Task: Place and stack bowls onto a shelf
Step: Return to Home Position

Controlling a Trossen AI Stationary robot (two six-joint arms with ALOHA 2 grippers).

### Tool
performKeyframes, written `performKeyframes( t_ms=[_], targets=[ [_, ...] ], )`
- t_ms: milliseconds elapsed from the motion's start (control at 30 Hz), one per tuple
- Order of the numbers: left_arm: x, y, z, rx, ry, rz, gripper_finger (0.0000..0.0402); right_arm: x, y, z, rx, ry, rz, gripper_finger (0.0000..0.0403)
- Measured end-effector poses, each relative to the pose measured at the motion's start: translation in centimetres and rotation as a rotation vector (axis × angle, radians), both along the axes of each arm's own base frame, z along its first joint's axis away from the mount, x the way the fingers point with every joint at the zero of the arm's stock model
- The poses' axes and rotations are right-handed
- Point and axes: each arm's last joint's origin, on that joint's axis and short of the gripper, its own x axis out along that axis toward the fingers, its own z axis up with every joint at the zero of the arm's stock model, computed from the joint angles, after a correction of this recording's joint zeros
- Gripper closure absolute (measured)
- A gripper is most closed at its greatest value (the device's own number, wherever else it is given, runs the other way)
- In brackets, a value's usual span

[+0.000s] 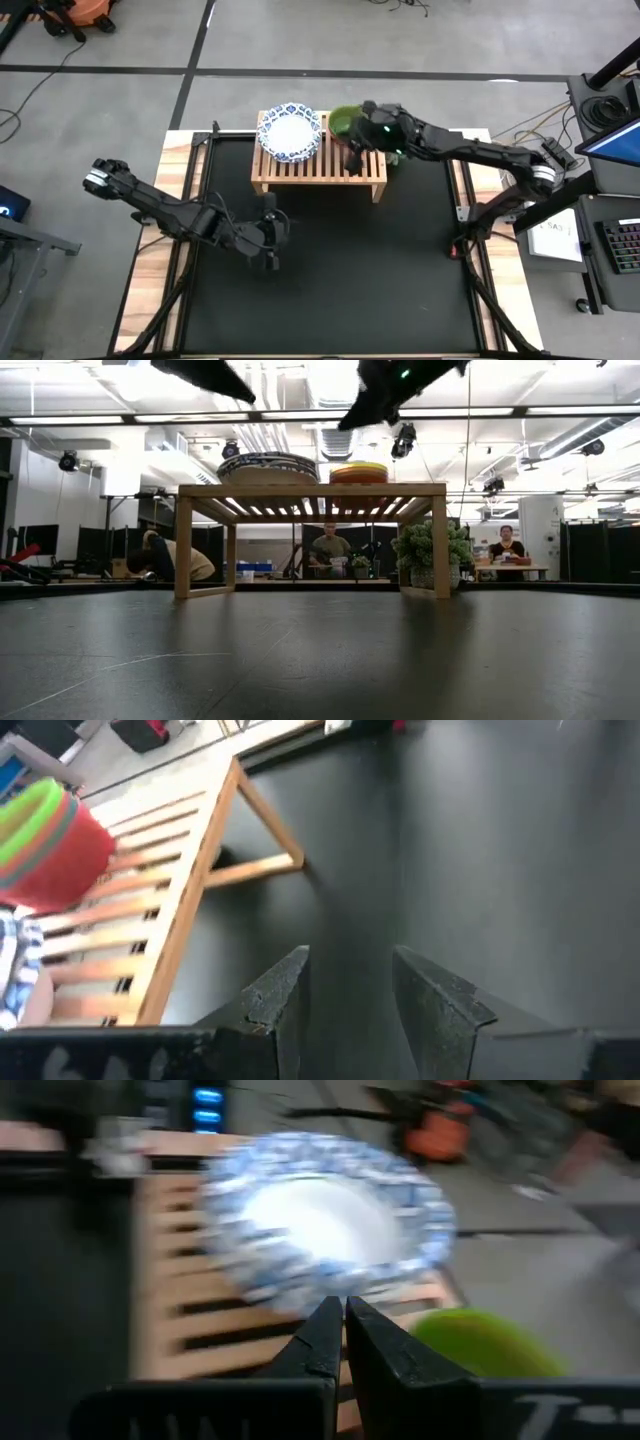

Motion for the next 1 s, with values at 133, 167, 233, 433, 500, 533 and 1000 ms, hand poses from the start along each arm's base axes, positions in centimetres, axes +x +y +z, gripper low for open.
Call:
performKeyframes(
  t_ms=[133, 167, 233, 433, 500, 533, 1000],
  targets=[
    [-1.6, 0.6, -1.4, -0.004, 0.012, -0.001, 0.0277, -2.5, 4.2, -1.9, 0.032, -0.002, 0.134, 0.0394],
    [-2.2, 0.8, -1.7, -0.024, -0.011, -0.008, 0.0279, -3.5, 5.3, -2.6, 0.046, -0.008, 0.160, 0.0394],
    [-3.5, 1.2, -2.6, -0.079, -0.069, -0.047, 0.0285, -5.4, 7.3, -4.3, 0.064, -0.046, 0.206, 0.0394],
    [-7.0, 3.3, -5.1, -0.167, -0.342, -0.098, 0.0327, -10.9, 11.1, -9.1, 0.095, -0.155, 0.335, 0.0394],
    [-8.2, 4.1, -5.7, -0.186, -0.413, -0.081, 0.0342, -12.6, 11.7, -9.8, 0.093, -0.196, 0.360, 0.0394],
    [-8.7, 4.4, -6.0, -0.199, -0.443, -0.072, 0.0351, -13.4, 11.9, -10.2, 0.092, -0.207, 0.374, 0.0394],
    [-13.9, 6.7, -7.7, -0.298, -0.710, -0.045, 0.0401, -21.3, 12.0, -13.0, -0.019, -0.441, 0.414, 0.0394]
  ],
)
